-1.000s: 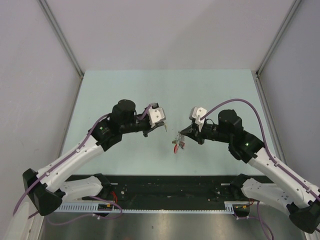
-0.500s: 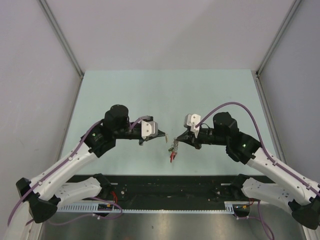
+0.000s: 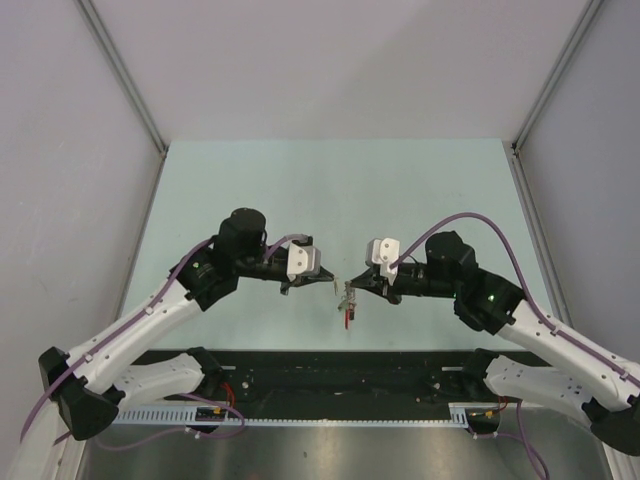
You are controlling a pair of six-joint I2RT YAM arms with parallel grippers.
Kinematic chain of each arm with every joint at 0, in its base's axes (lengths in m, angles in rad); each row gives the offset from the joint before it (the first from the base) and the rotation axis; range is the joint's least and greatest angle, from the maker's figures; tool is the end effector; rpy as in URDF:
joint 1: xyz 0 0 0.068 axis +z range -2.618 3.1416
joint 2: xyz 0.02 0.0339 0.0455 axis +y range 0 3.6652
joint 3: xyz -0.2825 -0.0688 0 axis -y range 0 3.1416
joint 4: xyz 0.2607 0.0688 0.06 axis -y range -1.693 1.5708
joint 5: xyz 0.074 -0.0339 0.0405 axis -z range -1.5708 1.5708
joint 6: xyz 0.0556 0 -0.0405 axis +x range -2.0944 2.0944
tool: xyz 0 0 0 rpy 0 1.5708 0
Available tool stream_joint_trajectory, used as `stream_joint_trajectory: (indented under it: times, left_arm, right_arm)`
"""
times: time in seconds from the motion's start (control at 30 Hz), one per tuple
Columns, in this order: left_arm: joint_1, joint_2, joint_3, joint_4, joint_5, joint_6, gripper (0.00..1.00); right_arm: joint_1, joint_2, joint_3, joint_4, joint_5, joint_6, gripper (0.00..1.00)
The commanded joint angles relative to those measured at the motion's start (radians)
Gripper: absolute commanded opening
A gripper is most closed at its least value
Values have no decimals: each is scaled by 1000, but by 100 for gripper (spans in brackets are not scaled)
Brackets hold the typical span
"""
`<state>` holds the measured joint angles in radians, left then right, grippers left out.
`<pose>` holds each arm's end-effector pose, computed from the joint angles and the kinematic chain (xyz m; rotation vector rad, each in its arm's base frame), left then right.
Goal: Put the keys on the keyring
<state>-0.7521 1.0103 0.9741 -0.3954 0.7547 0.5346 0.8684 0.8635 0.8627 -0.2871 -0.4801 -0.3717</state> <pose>0.1467 -0.1894 0.3554 1.5441 1.2458 -0.8913 0.1196 0.1810 0.3530 -1.3638 1.3223 0.7864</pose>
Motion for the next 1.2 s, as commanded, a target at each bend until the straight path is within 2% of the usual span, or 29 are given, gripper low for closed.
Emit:
stream_joint_trajectory:
  times: [0.0, 0.17, 1.17]
  left_arm:
    - [-6, -1, 17, -17, 80, 39, 0]
    - [-10, 1, 17, -20, 92, 42, 0]
    - [-16, 27, 20, 0, 75, 10, 0]
  right_arm:
    - [32, -6, 38, 37, 64, -26, 0]
    - [44, -1, 38, 46, 113, -32, 0]
    - [77, 19, 36, 85, 126, -29, 0]
